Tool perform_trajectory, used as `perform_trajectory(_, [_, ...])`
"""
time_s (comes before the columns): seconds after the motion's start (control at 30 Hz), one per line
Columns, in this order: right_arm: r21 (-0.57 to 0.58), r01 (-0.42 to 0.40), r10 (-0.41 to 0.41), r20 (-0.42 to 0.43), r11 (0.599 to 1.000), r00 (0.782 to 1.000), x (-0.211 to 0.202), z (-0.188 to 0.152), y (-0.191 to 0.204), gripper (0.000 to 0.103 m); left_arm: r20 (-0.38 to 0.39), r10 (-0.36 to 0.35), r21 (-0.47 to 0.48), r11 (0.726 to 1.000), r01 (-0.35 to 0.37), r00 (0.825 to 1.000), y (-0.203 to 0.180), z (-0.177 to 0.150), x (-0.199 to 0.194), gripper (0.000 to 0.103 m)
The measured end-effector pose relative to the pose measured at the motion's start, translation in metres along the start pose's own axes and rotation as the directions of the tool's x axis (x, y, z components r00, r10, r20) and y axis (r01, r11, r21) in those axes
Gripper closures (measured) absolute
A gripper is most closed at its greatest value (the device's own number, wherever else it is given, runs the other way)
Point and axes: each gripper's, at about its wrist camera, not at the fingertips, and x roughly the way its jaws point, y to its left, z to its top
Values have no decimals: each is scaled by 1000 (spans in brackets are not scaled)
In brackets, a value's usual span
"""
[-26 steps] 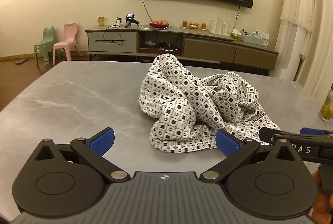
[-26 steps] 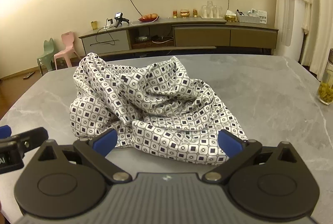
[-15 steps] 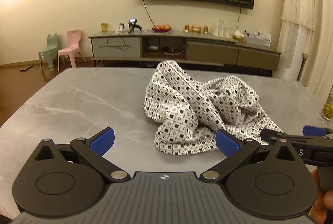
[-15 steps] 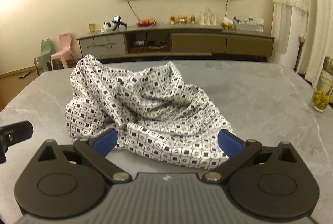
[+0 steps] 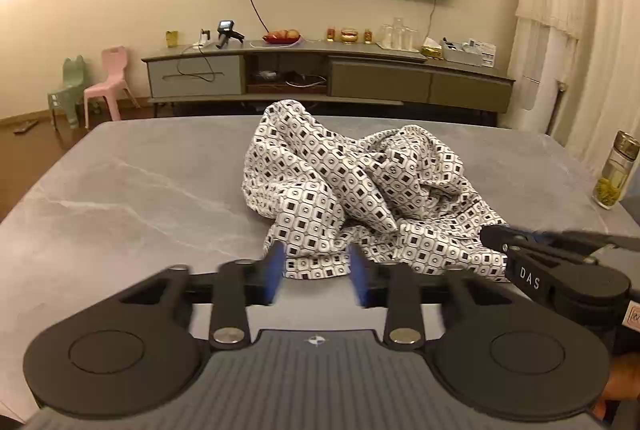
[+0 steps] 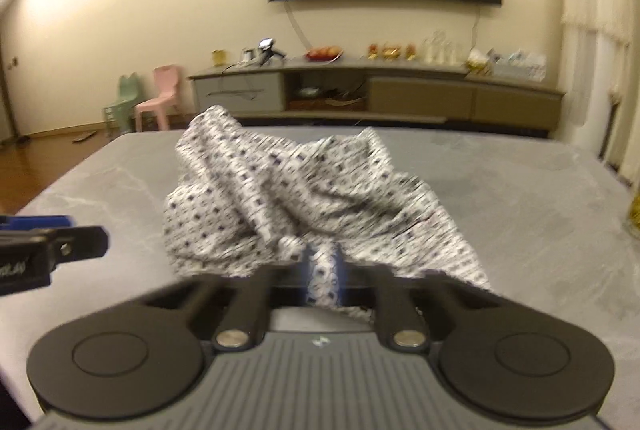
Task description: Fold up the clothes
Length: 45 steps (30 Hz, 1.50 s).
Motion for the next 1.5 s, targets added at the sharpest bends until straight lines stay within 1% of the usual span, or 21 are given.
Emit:
perform_trajectory(0.03, [9,-22,22,-10,1000,1000,1,-1,-1,102,0,-7,-5,1000,7,1000,1,0,1,99])
perform_trajectory(0.1, [6,-42,43,-9,999,999,-1,-1,0,103,1,-20,-17,1000,20,1000,3,1,4,103])
perform_trajectory(0.47, [-18,-17,16,-41,1000,999,12,-6,1,102,-55,-38,-62,997,35,998,23,6,42,103])
perform_trajectory(0.5, [-18,-6,5,-44,1000,999,14,-7,1,96,-66,-40,-69,997,35,997,25,7,48,100])
perform_trajectory(0.53, [-17,6,-6,-47,1000,999,17,-8,1,91,-73,-40,-72,997,34,997,28,7,54,81])
perform_trajectory(0.57, [-20,21,-22,-48,1000,999,20,-9,1,79,-77,-41,-70,997,35,996,30,8,60,62])
perform_trajectory(0.6, [-21,33,-34,-45,999,998,21,-9,1,55,-66,-37,-67,997,33,997,32,8,63,19])
perform_trajectory(0.63, [-23,43,-44,-42,999,998,23,-9,2,43,-50,-32,-64,997,29,998,34,9,66,1])
perform_trajectory(0.67, [-24,54,-55,-38,998,998,25,-9,2,29,-20,-29,-58,998,28,999,37,11,69,1])
perform_trajectory(0.7, [-28,60,-61,-37,998,997,26,-7,1,25,-5,-29,-41,999,29,1000,38,14,73,1])
perform_trajectory(0.83, [-58,71,-72,-14,996,997,34,16,0,19,9,-37,21,999,37,999,40,33,101,1])
perform_trajectory(0.9, [-84,77,-76,16,993,997,41,34,2,6,13,-38,20,999,38,999,41,40,120,1])
perform_trajectory(1.0, [-133,90,-88,21,987,996,67,56,9,1,-1,-67,-27,997,67,998,49,39,145,1])
perform_trajectory(1.13, [-183,52,-64,-63,982,996,114,62,18,3,-59,-51,-80,996,46,997,68,37,165,1])
perform_trajectory(1.23, [-173,39,-60,-115,984,992,133,56,19,13,-52,-67,-95,994,62,996,79,39,164,1])
perform_trajectory(1.27, [-175,35,-59,-134,984,989,137,53,19,22,-45,-70,-100,993,66,997,82,40,163,1])
perform_trajectory(1.3, [-176,30,-58,-152,984,987,141,49,18,46,-41,-70,-99,993,65,997,83,40,161,1])
perform_trajectory(1.33, [-180,28,-59,-172,983,983,143,48,17,62,-37,-68,-96,993,64,997,83,41,160,1])
perform_trajectory(1.37, [-185,25,-61,-193,983,979,145,48,16,92,-34,-66,-94,994,62,997,83,43,159,1])
perform_trajectory(1.43, [-174,17,-50,-192,985,980,139,55,11,99,-26,-64,-97,993,61,998,81,44,157,1])
perform_trajectory(1.5, [-125,4,-17,-107,992,994,112,74,2,100,-17,-63,-99,993,61,998,80,42,154,1])
